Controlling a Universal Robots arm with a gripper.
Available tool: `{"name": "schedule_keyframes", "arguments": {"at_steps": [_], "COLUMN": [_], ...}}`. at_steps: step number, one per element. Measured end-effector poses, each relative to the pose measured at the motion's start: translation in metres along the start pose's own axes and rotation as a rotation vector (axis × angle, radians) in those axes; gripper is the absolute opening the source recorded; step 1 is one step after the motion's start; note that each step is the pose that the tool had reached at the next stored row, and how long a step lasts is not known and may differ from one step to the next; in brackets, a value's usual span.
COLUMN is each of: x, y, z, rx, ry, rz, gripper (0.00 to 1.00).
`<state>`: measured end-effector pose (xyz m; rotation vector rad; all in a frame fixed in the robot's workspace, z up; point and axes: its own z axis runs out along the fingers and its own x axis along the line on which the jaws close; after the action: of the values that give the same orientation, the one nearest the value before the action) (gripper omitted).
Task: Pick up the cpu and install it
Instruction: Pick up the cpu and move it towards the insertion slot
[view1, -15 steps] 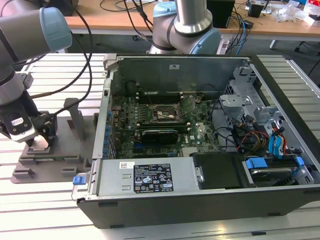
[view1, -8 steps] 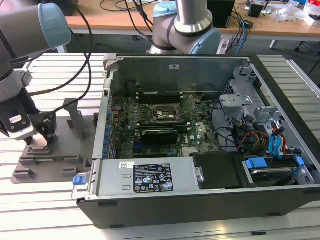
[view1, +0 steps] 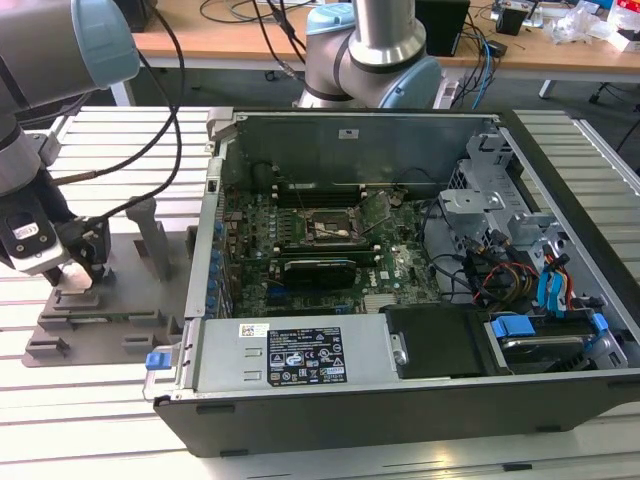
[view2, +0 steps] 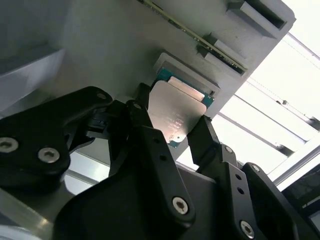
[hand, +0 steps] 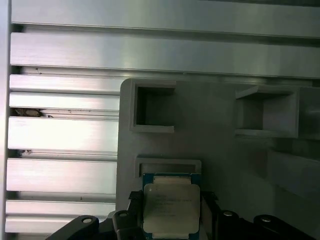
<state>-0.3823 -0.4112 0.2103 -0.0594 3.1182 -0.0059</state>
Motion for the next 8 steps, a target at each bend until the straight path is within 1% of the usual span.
{"name": "schedule_keyframes", "arguments": {"at_steps": [5,8], "x": [-0.0003,-0.0003], "y": [0.0,0.0], "z": [-0.0116,-0.0155], "rx": [0.0,-0.0001], "ry": [0.0,0.0], "rz": [0.0,0.0], "gripper": [0.55,0.55]}}
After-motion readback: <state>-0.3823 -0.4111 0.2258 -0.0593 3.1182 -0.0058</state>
